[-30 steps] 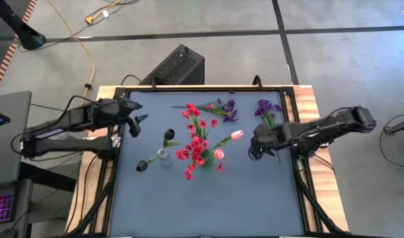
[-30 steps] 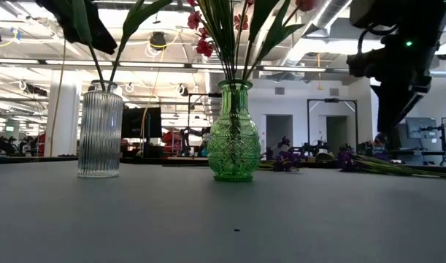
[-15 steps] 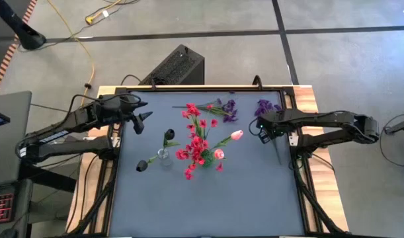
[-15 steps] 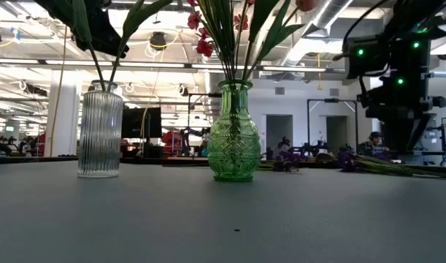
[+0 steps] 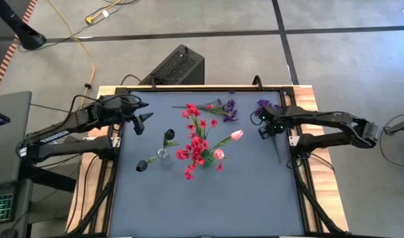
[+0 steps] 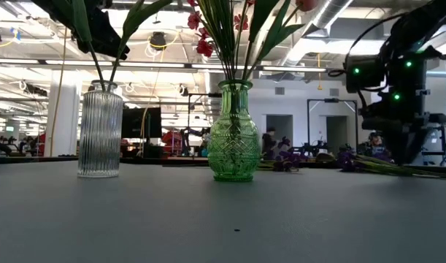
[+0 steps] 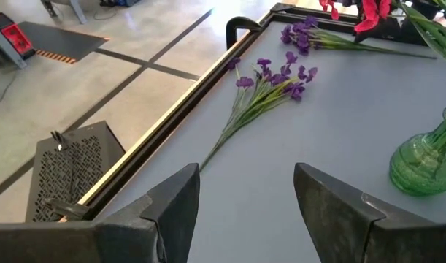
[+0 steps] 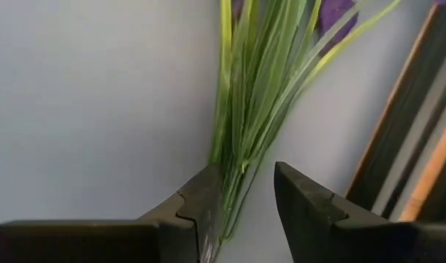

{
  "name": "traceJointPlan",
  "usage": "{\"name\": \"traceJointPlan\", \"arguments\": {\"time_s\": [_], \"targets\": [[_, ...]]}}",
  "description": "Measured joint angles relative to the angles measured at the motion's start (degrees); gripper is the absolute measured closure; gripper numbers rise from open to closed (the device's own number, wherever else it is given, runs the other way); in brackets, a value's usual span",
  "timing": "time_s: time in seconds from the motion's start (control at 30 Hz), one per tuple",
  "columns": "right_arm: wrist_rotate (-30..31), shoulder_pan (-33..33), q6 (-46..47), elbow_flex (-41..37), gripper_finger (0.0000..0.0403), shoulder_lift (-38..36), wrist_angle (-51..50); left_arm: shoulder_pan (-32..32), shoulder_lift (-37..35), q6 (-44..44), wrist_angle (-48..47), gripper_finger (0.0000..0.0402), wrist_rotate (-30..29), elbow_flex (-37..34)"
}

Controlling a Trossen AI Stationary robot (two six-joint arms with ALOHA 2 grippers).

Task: Sort flowers into vase by color
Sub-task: Put the right violet flowers into the transparent vase

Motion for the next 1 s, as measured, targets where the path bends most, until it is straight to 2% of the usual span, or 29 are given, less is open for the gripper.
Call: {"name": "traceJointPlan", "arguments": {"time_s": [0.17, 0.4, 0.5, 0.7, 0.8, 1.0], "targets": [[-1.34, -0.88, -0.11, -1.7, 0.0248, 1.76, 2.55, 0.0, 0.0, 0.03, 0.0, 0.019, 0.02, 0.0], [-1.49, -0.82, -0.23, -1.43, 0.0257, 8.32, 4.2, 0.0, -0.46, 1.58, 0.02, 0.019, 0.83, 0.0], [-1.29, -0.16, -0.36, -1.25, 0.0287, 10.34, 4.73, 0.0, -1.9, 1.91, 0.42, 0.019, 0.99, 0.0], [-1.33, 1.77, -0.78, 1.53, 0.0379, 9.56, 4.26, 0.0, -5.32, 1.66, 1.41, 0.019, 0.99, -1.19], [-1.4, 2.74, -2.59, 4.97, 0.0381, 7.2, 5.18, 0.0, -6.22, 1.38, 2.18, 0.019, 0.98, -2.68], [-1.4, 3.93, -6.57, 12.13, 0.036, 2.02, 5.52, -0.01, -7.06, 1.03, 5.34, 0.0189, 3.3, -7.13]]}}
